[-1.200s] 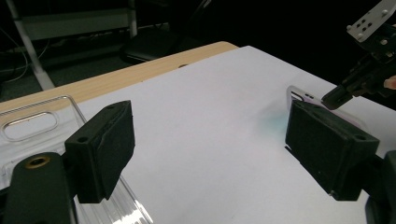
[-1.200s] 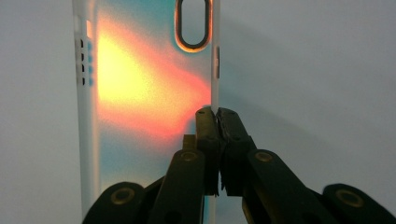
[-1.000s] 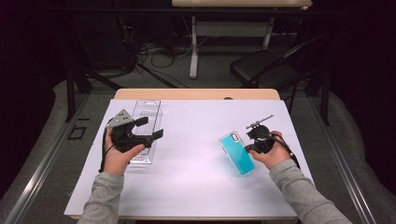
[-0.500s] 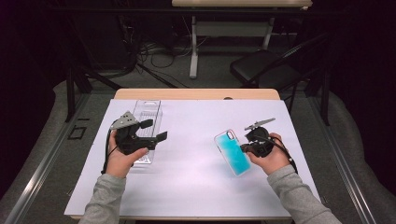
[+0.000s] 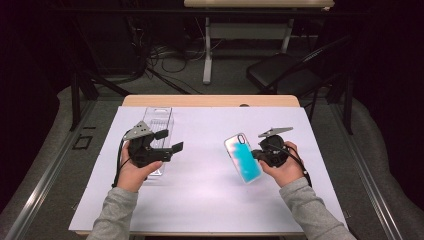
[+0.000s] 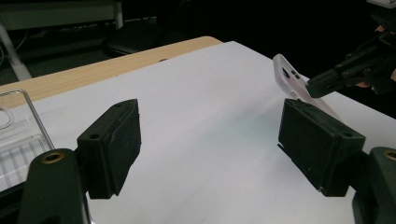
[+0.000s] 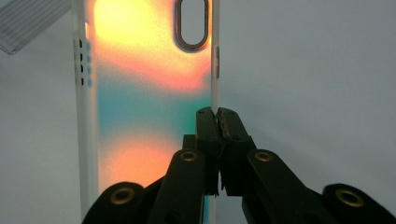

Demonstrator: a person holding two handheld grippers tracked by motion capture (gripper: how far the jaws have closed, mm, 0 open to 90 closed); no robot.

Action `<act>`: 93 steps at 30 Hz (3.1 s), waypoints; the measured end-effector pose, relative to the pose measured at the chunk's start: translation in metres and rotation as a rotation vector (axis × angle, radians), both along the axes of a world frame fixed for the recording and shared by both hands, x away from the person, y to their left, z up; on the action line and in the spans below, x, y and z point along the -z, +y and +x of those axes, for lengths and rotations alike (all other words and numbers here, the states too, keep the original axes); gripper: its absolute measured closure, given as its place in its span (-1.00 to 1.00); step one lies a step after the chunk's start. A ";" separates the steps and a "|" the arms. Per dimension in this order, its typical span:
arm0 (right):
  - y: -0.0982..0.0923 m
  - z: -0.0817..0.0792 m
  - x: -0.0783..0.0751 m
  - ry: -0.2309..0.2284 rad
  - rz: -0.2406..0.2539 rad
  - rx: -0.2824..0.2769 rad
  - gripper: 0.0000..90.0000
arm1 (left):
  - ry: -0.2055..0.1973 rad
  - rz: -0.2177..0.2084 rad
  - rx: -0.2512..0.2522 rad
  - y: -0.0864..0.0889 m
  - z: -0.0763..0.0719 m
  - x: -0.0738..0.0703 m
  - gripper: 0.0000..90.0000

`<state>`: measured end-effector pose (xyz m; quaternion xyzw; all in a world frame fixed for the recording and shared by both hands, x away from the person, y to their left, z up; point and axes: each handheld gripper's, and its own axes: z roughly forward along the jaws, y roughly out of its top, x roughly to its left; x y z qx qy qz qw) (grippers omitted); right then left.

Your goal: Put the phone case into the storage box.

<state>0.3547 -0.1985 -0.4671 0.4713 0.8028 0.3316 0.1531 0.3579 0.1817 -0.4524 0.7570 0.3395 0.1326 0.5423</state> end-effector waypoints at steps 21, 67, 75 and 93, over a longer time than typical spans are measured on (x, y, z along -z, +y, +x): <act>0.023 0.006 0.004 -0.077 0.073 -0.022 0.97 | 0.015 -0.001 0.021 -0.012 -0.004 0.005 -0.45; 0.045 -0.007 0.015 -0.322 0.229 0.009 0.97 | 0.046 -0.028 0.050 -0.026 -0.012 0.008 -0.21; 0.045 -0.009 0.016 -0.334 0.228 0.011 0.97 | 0.022 -0.019 0.045 -0.029 -0.013 0.008 -0.17; 0.049 -0.015 0.014 -0.352 0.237 -0.003 0.97 | 0.209 -0.158 0.104 -0.043 -0.017 0.019 -0.11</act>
